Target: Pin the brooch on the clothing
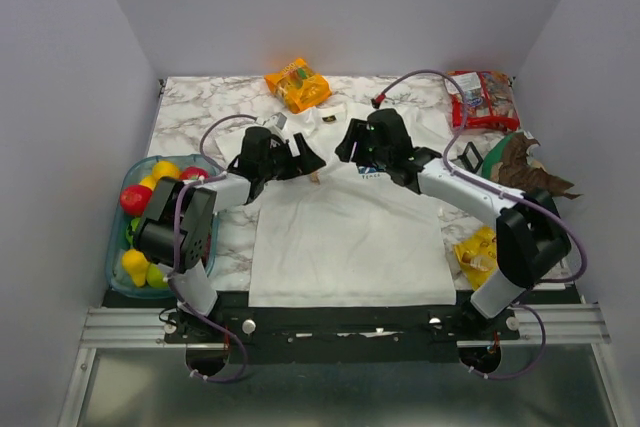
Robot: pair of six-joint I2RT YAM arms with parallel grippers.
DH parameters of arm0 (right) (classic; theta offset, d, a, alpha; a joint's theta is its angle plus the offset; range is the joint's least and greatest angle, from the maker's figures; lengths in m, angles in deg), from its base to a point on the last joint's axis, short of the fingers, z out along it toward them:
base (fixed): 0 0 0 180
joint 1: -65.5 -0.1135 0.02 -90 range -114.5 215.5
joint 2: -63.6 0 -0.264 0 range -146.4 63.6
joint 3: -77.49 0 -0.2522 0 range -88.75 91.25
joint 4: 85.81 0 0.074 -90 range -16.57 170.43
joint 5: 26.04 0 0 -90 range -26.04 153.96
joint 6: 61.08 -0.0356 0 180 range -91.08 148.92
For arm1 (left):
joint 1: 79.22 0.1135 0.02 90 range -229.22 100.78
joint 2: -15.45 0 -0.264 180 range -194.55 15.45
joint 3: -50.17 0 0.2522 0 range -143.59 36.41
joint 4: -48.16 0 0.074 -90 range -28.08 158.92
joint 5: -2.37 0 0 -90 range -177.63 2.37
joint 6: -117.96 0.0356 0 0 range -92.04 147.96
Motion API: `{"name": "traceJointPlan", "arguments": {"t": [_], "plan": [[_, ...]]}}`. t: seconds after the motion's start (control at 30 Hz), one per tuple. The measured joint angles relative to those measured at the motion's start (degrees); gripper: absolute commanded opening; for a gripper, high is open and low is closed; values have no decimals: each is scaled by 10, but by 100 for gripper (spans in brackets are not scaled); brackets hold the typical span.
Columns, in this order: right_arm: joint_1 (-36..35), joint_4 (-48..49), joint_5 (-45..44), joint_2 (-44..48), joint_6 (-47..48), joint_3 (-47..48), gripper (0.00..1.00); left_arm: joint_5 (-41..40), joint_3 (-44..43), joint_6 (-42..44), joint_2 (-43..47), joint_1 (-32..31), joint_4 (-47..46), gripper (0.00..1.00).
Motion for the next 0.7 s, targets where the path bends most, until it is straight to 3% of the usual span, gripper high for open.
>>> {"name": "traceJointPlan", "arguments": {"t": [0.43, 0.7], "plan": [[22, -72, -3, 171, 62, -63, 71, -152, -153, 175, 113, 7, 366, 99], [24, -112, 1, 243, 74, -104, 71, -215, -331, 270, 30, 46, 521, 99]]}}
